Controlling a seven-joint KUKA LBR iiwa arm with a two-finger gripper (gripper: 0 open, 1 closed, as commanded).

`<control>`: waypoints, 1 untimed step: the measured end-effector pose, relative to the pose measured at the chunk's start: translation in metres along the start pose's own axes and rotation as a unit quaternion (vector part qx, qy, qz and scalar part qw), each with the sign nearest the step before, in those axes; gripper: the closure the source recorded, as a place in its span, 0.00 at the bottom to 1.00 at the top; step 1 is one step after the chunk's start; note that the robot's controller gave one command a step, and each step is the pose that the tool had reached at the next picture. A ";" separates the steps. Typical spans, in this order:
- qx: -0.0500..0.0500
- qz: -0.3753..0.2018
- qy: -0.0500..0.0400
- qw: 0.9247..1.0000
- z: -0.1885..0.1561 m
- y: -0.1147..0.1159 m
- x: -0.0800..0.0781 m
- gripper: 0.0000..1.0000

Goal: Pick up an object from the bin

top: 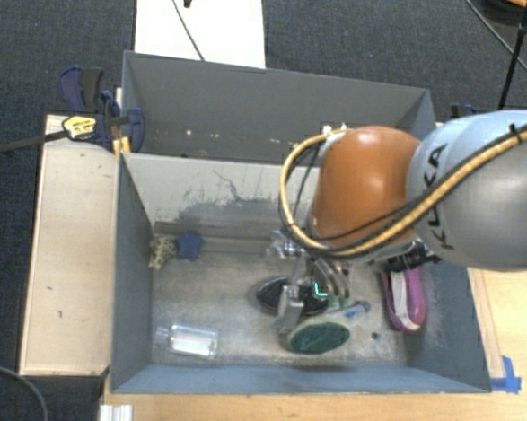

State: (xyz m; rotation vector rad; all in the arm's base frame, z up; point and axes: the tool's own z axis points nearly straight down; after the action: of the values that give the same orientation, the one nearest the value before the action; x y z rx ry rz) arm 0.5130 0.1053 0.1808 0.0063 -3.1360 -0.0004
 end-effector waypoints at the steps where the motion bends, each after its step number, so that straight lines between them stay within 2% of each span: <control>1: 0.001 0.009 -0.001 1.000 0.115 -0.042 -0.024 0.00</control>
Offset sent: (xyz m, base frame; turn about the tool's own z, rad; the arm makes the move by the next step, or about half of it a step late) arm 0.0240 -0.0400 -0.1108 0.0144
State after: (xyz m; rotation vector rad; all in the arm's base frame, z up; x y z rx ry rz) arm 0.5363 0.0634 0.0660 -0.0218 -3.1375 0.0016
